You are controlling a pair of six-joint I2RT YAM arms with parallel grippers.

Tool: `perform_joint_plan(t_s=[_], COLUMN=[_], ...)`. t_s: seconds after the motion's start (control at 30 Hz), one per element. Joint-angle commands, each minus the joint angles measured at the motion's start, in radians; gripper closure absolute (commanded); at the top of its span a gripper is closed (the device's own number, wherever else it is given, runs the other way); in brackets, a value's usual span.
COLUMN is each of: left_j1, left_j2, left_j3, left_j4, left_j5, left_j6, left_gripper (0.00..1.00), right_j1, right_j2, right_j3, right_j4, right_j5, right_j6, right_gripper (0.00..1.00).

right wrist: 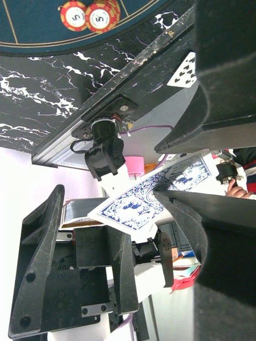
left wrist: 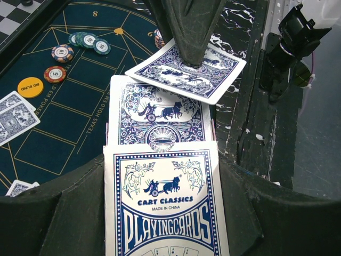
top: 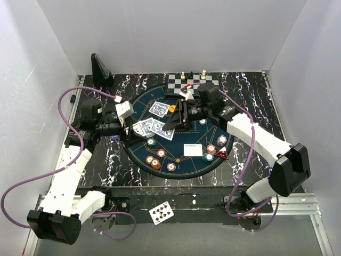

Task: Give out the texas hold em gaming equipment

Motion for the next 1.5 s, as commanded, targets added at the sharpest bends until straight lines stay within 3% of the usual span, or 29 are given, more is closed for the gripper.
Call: perform_joint_plan(t_s=[0.0,0.53,0.93,1.2,1.47], left_j1=[0.002,0.004,0.002,0.002,0.002], left_j2=[-0.027,-0.026,-0.03,-0.029,-0.036], left_j3=[-0.006,-0.022,-0.022,-0.008,-0.011], left_j4=[0.039,0.046,0.04,0.039,0.023], left_j5=[0.031,0.022,0.005,0.013,0.013], left_j6=[-0.008,-0.006,-0.005,-0.014,-0.009], left_gripper=[1.0,1.0,1.0,1.0,1.0], right_j1=[-0.012,-0.105,-0.282,-0.321,-0.321], right_j2=[-0.041,-0.139,-0.171,-0.043,0.134], right_j3=[-0.018,-0.075,-0.236,-0.235,-0.29], right_j4=[0.017,0.048,0.014,-0.236,-0.137], right_j5=[-0.03,-0.086,-0.152,0.123,0.249], right_j6=[0.024,0.064,-0.014,-0.322,-0.366], right_gripper=[0.61,0.82,0.95,0.98,0.99])
